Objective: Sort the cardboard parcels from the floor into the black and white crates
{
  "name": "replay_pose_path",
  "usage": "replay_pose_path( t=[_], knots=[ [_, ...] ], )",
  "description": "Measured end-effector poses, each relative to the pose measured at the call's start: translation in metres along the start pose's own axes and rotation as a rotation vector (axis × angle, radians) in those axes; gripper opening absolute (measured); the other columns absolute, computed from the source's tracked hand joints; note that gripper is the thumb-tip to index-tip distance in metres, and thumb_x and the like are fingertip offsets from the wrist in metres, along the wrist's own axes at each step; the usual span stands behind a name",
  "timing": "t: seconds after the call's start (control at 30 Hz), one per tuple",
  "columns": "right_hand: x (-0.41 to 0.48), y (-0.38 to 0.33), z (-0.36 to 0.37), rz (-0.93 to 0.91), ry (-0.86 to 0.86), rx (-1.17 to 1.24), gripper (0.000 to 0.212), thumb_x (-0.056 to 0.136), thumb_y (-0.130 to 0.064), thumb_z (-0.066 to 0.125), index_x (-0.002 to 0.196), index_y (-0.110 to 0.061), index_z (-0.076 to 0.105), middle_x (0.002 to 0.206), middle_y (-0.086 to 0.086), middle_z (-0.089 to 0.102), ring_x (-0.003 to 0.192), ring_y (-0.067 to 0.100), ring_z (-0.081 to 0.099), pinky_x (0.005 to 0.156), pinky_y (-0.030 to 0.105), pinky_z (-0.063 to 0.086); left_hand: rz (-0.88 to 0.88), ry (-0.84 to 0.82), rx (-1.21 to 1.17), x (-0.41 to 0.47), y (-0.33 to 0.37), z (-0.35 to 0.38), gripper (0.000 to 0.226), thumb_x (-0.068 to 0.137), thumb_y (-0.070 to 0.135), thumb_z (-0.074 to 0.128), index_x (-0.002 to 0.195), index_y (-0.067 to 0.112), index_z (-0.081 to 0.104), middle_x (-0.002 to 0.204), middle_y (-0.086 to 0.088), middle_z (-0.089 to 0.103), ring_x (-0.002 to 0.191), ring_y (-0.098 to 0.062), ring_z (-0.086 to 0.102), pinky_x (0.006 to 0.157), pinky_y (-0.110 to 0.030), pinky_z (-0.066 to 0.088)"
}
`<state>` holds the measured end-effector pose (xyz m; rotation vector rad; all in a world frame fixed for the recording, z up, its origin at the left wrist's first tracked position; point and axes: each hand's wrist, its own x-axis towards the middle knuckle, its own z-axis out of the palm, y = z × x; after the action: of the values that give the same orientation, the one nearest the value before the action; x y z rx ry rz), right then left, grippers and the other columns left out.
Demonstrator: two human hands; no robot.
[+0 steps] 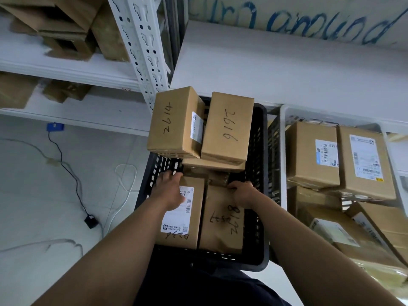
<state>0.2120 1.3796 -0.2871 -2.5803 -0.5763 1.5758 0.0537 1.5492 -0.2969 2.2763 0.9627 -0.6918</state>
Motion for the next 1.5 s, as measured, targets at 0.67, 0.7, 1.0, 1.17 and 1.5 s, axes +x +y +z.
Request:
replay_pose_path(
  t=[0.67,0.7,1.0,1.17,1.5],
  knots=[
    [-0.04,-0.035,-0.055,-0.152,0.4,0.96,0.044,0.102,-0.027,0.041,0.141,-0.01,0.048,0.132,0.007,0.056,0.12,0.023,0.051,0.106,0.037,0.04,0.35,0.339,-0.389,-0.025,0.079,-0.079,0.046,0.1,0.019,0.048,0.145,0.012,0.039,0.141,-0.006,0.05,0.122,-0.022,0.055,0.098,-0.029,0.046],
    [-0.039,-0.035,-0.055,-0.156,0.372,0.973,0.042,0.102,-0.027,0.041,0.14,-0.01,0.049,0.13,0.007,0.057,0.12,0.025,0.051,0.107,0.039,0.039,0.308,0.295,-0.372,-0.022,0.084,-0.081,0.05,0.101,0.017,0.045,0.149,0.012,0.031,0.147,-0.007,0.043,0.124,-0.023,0.052,0.098,-0.028,0.043],
    [-0.047,-0.023,-0.064,-0.088,0.358,1.005,0.026,0.102,-0.032,0.044,0.119,-0.016,0.053,0.114,0.006,0.057,0.109,0.025,0.053,0.102,0.042,0.045,0.258,0.239,-0.387,-0.022,0.094,-0.085,0.033,0.1,0.023,0.047,0.126,0.004,0.055,0.12,-0.005,0.058,0.101,-0.022,0.057,0.082,-0.03,0.044],
    [-0.062,-0.008,-0.064,-0.094,0.232,1.091,0.023,0.098,-0.025,0.052,0.11,-0.006,0.058,0.102,0.01,0.064,0.101,0.03,0.062,0.092,0.045,0.053,0.238,0.256,-0.426,-0.04,0.089,-0.089,0.034,0.101,0.026,0.049,0.128,0.008,0.057,0.125,-0.005,0.061,0.106,-0.018,0.056,0.085,-0.026,0.04],
    [-0.092,0.01,-0.038,-0.065,-0.056,0.937,0.04,0.097,-0.044,0.05,0.122,-0.014,0.039,0.105,0.028,0.068,0.091,0.038,0.071,0.073,0.042,0.059,0.187,0.116,-0.524,-0.072,0.067,-0.067,0.034,0.1,0.027,0.05,0.133,0.022,0.052,0.13,0.001,0.057,0.112,-0.015,0.055,0.092,-0.03,0.043]
  ],
)
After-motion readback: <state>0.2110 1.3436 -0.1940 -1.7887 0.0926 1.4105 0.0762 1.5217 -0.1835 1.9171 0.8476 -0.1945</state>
